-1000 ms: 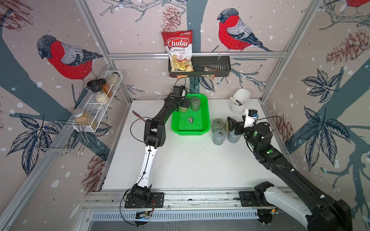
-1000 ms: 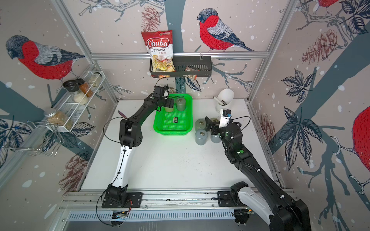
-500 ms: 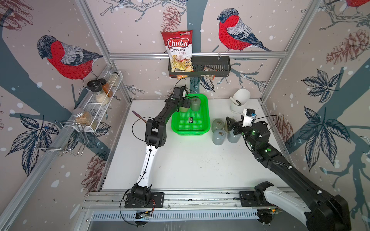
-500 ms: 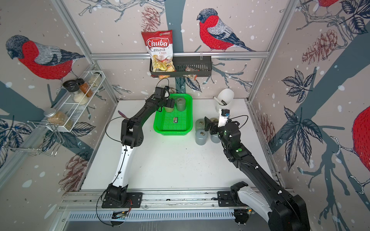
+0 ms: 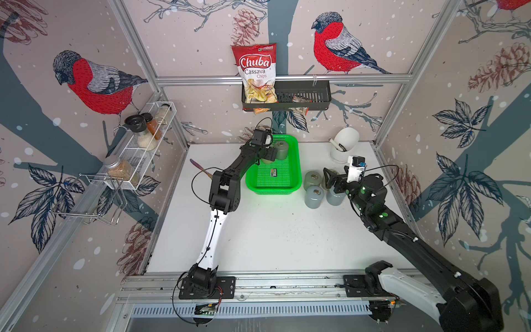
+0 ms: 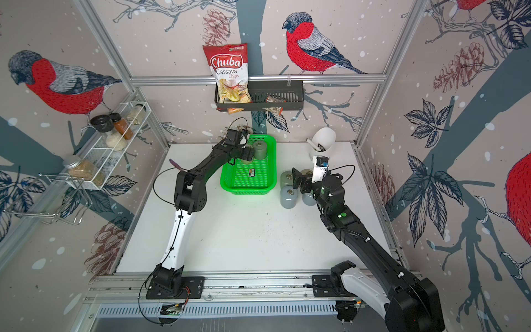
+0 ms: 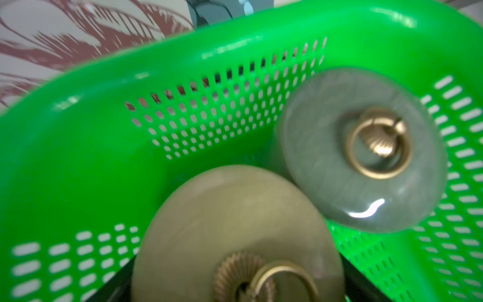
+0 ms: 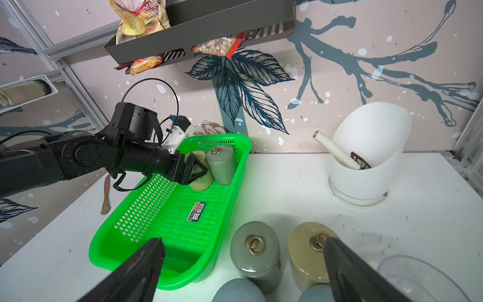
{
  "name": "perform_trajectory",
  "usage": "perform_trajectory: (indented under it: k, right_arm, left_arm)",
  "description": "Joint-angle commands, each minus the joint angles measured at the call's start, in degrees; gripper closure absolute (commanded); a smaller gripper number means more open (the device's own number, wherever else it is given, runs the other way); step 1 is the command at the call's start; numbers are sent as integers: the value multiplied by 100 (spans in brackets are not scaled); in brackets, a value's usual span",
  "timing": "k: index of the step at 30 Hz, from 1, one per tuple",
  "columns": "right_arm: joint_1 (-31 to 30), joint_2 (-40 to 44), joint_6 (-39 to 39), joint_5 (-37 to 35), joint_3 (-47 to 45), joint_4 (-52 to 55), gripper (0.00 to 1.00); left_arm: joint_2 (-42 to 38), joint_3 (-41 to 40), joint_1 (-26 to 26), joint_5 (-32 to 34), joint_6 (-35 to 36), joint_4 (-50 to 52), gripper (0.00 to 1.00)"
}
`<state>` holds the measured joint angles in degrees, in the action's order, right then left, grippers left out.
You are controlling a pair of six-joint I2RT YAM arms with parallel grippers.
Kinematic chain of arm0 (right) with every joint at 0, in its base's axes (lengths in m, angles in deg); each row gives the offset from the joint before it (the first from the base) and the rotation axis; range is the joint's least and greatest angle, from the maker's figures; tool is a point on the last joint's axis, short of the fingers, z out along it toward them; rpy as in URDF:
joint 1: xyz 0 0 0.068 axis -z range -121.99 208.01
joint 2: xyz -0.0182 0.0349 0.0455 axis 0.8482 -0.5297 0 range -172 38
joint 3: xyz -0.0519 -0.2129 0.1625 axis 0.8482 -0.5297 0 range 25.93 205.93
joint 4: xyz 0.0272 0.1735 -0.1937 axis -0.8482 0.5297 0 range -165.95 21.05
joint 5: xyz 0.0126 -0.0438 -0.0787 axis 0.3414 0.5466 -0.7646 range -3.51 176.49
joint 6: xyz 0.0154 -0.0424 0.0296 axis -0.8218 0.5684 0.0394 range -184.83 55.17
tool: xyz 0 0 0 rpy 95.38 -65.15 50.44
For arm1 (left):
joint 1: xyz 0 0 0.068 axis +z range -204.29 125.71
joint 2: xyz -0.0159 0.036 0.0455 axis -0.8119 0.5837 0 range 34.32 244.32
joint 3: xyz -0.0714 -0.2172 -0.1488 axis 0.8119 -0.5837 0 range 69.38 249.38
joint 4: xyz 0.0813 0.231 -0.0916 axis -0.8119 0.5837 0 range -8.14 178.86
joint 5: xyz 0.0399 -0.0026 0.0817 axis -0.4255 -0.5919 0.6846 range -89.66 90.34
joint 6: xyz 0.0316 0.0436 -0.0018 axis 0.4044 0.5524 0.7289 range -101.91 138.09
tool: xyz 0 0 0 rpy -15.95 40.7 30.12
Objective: Take the tea canister out of the basket
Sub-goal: Pick up the tea canister from the basket.
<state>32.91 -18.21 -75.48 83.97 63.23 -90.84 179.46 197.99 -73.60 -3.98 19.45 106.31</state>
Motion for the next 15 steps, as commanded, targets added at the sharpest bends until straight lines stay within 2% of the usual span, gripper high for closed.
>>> perform_trajectory:
  k: [1, 5, 15]
  right_arm:
    - [-43, -6, -39, 42, 66, -289, 0]
    - [-81, 13, -15, 27, 102, -260, 0]
    - [-112, 22, 11, -1, 118, -249, 0]
  left_arm:
    - [-205, -308, -4, -62, -101, 199, 11]
    - [-390, -684, -38, 0, -101, -58, 11]
    - [-721, -830, -55, 282, -228, -365, 7]
